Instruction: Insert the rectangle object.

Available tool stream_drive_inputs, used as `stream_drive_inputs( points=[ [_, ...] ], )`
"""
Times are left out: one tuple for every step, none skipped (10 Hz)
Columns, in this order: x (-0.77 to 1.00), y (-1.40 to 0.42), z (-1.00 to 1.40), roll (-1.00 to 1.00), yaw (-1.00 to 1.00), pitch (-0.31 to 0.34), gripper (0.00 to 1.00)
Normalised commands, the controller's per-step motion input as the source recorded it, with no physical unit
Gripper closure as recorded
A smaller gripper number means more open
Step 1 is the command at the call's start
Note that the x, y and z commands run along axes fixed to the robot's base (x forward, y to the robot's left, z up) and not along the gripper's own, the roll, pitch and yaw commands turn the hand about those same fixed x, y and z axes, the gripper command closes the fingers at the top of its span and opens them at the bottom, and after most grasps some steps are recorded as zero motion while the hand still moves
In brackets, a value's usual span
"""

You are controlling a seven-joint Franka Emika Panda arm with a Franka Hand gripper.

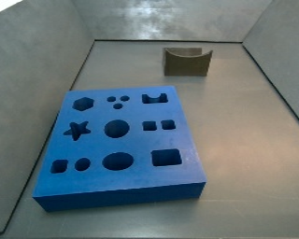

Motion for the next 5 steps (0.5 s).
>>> stream_drive_inputs(
  points=[
    [0.58,-0.74,-1.0,0.0,0.16,-0.053,1.0],
    [0.56,-0.62,-1.0,0.0,0.22,-0.034,1.0],
    [0.55,-0.56,-1.0,0.0,0.25,-0.03,1.0],
    [0.51,-0.49,-1.0,0.0,0.29,-0.027,1.0],
    [0.48,-0.49,-1.0,0.0,0.32,-0.034,1.0]
  ],
)
